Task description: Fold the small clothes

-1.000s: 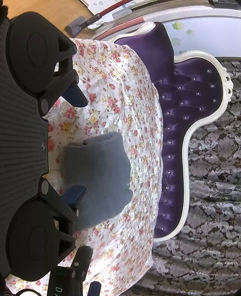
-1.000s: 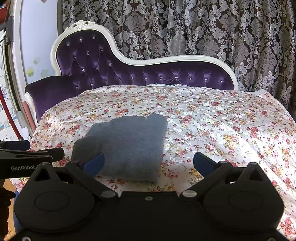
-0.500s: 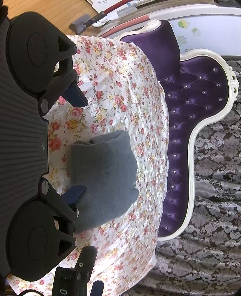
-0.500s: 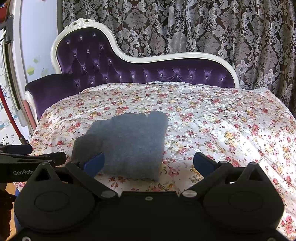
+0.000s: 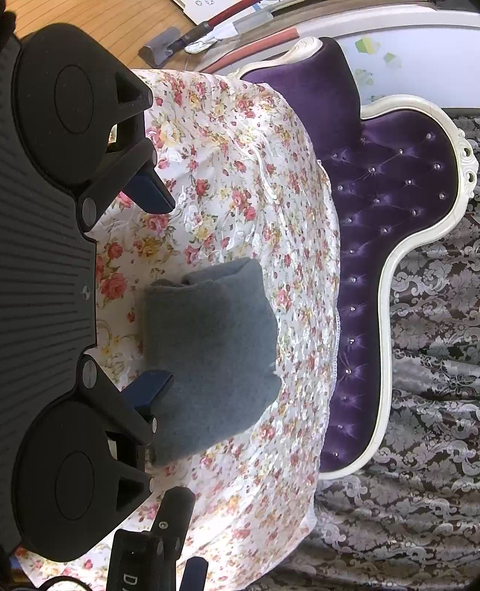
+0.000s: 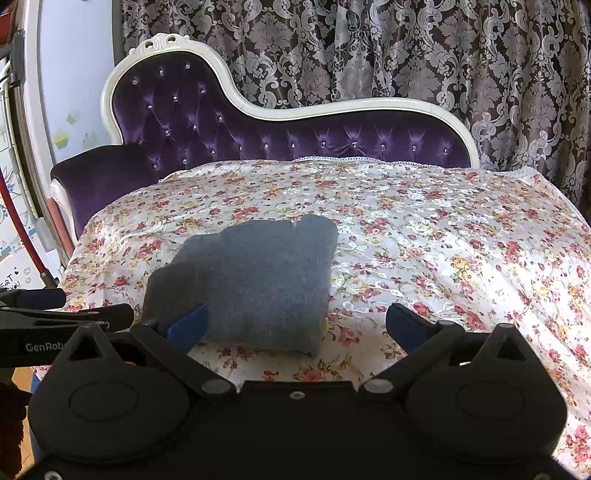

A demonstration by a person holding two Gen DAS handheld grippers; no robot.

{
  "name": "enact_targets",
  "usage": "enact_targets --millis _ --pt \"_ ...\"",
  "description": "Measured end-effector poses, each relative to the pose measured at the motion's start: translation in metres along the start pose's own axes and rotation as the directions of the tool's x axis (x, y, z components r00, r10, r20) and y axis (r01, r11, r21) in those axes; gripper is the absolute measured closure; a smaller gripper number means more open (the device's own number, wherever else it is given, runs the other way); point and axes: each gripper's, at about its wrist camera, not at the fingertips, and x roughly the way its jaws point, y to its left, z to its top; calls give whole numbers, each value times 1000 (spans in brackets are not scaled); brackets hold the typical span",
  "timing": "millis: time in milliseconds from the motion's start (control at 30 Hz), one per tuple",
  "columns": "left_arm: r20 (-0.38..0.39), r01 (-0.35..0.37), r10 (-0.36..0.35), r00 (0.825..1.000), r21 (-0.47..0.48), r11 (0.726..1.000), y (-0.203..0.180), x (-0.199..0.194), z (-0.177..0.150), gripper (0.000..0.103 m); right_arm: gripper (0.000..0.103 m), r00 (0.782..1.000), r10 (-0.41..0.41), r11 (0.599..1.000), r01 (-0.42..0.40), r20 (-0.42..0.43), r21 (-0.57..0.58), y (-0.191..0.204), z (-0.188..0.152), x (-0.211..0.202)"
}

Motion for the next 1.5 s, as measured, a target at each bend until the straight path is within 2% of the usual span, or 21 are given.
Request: enact_targets --millis 900,1500 --pt "-46 13 -13 999 0 1000 -2 9 -1 11 1 999 7 1000 -5 -50 27 -5 0 10" --pt "-47 17 -17 999 3 1000 -4 8 -2 11 1 998 14 999 -12 -62 34 -5 -4 12"
